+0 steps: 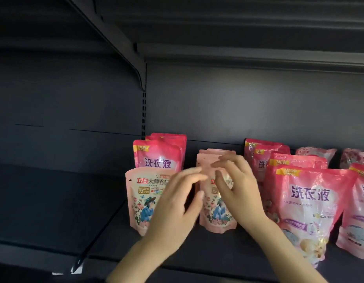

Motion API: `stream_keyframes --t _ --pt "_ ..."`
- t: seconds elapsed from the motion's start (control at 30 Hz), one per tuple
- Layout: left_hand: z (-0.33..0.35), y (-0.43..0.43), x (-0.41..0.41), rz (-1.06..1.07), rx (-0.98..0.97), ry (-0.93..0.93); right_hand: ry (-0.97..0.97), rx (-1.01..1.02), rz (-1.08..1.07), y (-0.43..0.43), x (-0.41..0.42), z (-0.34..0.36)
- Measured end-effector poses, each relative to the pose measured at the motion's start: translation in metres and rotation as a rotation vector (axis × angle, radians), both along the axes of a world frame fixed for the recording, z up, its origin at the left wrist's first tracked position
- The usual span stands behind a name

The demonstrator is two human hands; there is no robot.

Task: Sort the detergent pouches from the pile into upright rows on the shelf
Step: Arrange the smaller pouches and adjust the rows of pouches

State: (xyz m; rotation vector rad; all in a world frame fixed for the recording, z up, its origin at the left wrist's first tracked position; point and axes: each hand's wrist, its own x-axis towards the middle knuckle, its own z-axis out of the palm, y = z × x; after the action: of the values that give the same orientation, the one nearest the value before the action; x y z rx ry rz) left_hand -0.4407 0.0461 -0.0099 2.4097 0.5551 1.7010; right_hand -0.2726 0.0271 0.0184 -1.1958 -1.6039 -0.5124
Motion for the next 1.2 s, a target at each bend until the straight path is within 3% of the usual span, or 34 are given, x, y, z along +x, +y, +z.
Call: stream_keyframes --t 0.07,0.17,0.33,0.43,0.53,0.63,0.7,0.93,1.07,1.2 --pt "0.015 0.009 -0.039 0.185 0.133 0.073 -0.208 -0.128 0.079 0.005 -0.017 0.016" --pt "0.035 0.034 -0.084 0.454 0.129 0.25 -0.409 -0.323 0.081 0.023 -0.042 0.026" --pt "0.029 0.074 -0.116 0.516 -0.08 0.474 -0.335 -0.399 -0.002 0.047 -0.068 0.016" --pt "0.021 0.082 -0.113 0.22 -0.439 0.222 -0.068 -0.428 0.029 0.05 -0.072 0.007" --pt "0.017 0.077 -0.096 -0.087 -0.747 -0.16 0.391 -0.463 0.244 0.039 -0.069 0.001" --pt "0.012 0.062 -0.065 -0.269 -0.9 -0.391 0.865 -0.464 0.522 0.021 -0.065 -0.002" --pt "0.009 0.05 -0.038 -0.355 -0.965 -0.477 1.056 -0.426 0.596 0.011 -0.059 -0.001" --pt "0.003 0.022 0.04 -0.474 -0.967 -0.602 1.071 -0.177 0.385 -0.011 -0.023 -0.006" --pt "-0.01 0.023 0.067 -0.43 -0.918 -0.639 0.987 -0.187 0.124 -0.01 -0.01 -0.013" --pt "-0.021 0.031 0.08 -0.349 -0.866 -0.677 1.03 -0.193 0.132 -0.002 -0.008 -0.023"
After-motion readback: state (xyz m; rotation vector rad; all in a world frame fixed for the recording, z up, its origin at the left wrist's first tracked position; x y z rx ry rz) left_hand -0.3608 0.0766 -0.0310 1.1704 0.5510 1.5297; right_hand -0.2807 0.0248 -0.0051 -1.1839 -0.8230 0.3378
